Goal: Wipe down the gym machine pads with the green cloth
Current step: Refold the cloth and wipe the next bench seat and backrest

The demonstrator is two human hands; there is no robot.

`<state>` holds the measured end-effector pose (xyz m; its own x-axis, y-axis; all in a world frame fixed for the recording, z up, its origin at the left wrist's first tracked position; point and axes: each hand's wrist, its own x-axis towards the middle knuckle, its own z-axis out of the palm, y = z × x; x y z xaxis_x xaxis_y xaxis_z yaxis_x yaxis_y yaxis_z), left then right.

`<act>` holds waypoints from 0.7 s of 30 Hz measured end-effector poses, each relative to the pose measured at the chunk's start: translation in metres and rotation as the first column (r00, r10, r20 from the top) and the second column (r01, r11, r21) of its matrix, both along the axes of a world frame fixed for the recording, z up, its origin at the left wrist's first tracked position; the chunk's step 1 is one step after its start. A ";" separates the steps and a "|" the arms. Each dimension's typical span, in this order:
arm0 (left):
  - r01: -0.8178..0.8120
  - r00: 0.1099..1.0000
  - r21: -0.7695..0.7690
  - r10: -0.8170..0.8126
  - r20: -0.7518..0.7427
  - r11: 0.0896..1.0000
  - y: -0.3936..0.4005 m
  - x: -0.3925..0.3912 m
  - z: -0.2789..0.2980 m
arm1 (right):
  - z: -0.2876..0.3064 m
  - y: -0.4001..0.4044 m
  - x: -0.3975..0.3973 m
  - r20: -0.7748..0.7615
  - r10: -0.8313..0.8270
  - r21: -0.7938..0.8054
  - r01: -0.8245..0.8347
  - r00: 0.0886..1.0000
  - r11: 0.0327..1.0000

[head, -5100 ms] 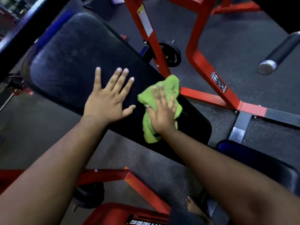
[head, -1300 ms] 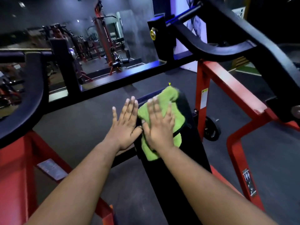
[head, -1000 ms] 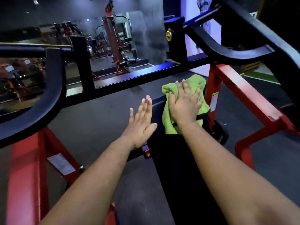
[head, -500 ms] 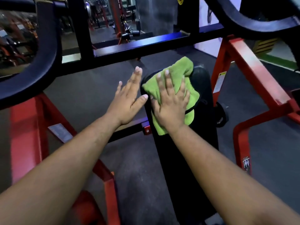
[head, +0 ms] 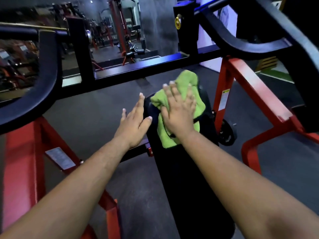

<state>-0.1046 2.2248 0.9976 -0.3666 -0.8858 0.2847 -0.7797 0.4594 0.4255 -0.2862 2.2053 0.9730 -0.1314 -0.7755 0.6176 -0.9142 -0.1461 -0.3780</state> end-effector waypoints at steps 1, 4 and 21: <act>-0.008 0.999 -0.020 0.009 0.040 1.000 0.000 -0.001 -0.001 | 0.005 -0.002 -0.001 -0.091 0.070 0.002 -0.070 0.993 0.998; -0.016 0.974 -0.115 0.042 0.223 0.993 -0.003 -0.007 0.000 | 0.013 -0.011 -0.047 -0.294 0.159 0.010 -0.163 0.943 0.987; -0.003 0.938 -0.180 0.065 0.339 0.984 -0.004 -0.009 -0.002 | -0.009 -0.020 -0.107 0.009 0.032 -0.004 -0.032 0.999 0.999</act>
